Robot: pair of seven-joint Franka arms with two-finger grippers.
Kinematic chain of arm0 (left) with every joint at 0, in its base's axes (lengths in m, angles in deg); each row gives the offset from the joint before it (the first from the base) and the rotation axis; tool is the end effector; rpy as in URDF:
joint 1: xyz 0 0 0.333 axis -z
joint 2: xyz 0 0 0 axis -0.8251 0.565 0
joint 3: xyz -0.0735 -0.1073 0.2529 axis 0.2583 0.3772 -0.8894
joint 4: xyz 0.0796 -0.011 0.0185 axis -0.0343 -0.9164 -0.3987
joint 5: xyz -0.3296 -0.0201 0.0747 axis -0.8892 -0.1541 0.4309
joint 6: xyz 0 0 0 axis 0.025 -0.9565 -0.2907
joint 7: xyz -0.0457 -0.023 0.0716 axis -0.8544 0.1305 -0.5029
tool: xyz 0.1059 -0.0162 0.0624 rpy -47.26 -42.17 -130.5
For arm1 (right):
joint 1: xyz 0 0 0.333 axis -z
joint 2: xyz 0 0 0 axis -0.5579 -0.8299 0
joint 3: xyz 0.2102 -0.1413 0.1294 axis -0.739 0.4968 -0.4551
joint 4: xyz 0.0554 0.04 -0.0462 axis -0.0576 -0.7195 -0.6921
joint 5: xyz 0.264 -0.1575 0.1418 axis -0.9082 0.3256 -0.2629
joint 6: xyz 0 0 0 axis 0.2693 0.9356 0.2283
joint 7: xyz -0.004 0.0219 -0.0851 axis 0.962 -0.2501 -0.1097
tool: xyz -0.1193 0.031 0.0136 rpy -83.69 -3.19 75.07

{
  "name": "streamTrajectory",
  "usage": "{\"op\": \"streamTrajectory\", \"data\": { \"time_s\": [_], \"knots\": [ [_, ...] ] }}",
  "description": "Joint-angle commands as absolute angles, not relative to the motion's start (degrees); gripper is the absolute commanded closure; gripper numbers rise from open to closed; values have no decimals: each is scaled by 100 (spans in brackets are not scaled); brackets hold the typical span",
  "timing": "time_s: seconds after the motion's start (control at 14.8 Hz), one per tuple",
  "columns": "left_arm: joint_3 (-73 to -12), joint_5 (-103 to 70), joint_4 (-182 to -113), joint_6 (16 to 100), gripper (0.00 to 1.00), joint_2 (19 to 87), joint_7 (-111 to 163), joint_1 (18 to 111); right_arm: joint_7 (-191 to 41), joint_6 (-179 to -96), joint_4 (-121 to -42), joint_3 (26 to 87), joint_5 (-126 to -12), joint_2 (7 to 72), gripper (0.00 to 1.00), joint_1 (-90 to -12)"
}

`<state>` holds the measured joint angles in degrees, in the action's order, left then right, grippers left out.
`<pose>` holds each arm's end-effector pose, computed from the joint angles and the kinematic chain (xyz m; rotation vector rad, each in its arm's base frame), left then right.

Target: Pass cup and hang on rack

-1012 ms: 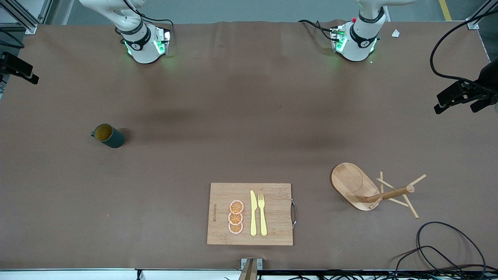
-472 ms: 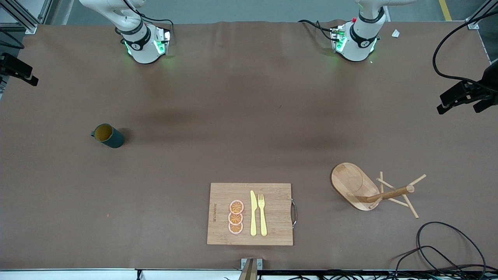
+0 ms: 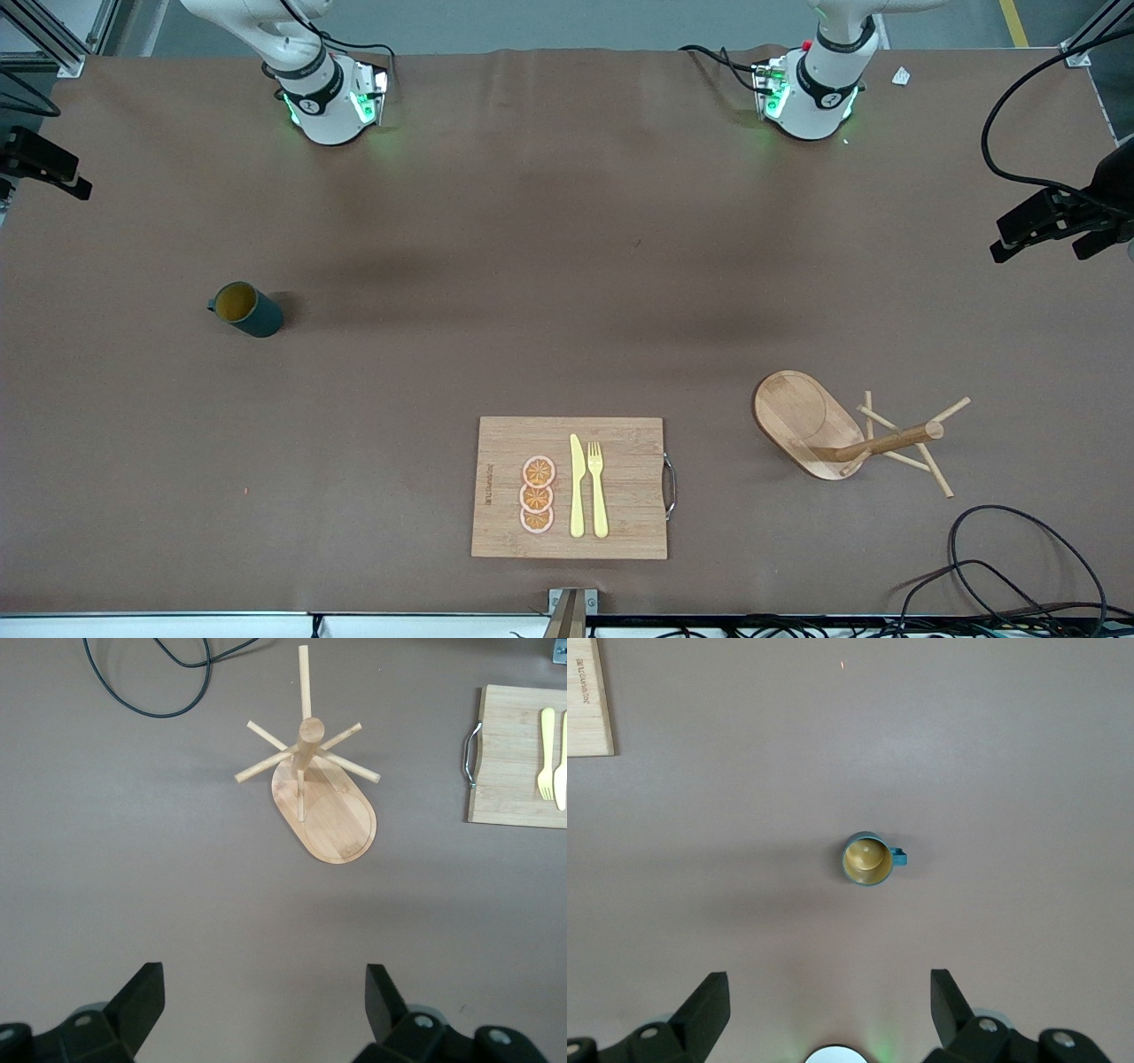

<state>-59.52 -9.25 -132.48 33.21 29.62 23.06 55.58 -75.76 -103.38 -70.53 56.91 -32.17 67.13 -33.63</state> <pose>0.5156 -0.0139 0.5967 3.1025 0.0678 0.1237 0.4585 -0.0516 0.6105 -3.1278 0.0541 0.0756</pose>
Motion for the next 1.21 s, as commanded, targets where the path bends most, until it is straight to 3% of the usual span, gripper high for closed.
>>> {"op": "streamTrajectory", "data": {
  "time_s": [0.0, 0.61, 0.88, 1.15],
  "knots": [
    [-5929, -839, -13170, 3285, 0, 2984, 2255, 5551, -7536, -10370, -7131, 5619, -3311, 6812, 0, -3225],
    [-5955, -901, -13161, 3285, 0, 2984, 2175, 5516, -7440, -10562, -6982, 5601, -3329, 5590, 0, -3268],
    [-5955, -901, -13161, 3285, 0, 2984, 2184, 5516, -6091, -11342, -7289, 5601, -3311, 5265, 0, -3234],
    [-5955, -901, -13161, 3285, 0, 2984, 2193, 5516, -5119, -11503, -7289, 5619, -3250, 4879, 0, -3076]
  ]
}}
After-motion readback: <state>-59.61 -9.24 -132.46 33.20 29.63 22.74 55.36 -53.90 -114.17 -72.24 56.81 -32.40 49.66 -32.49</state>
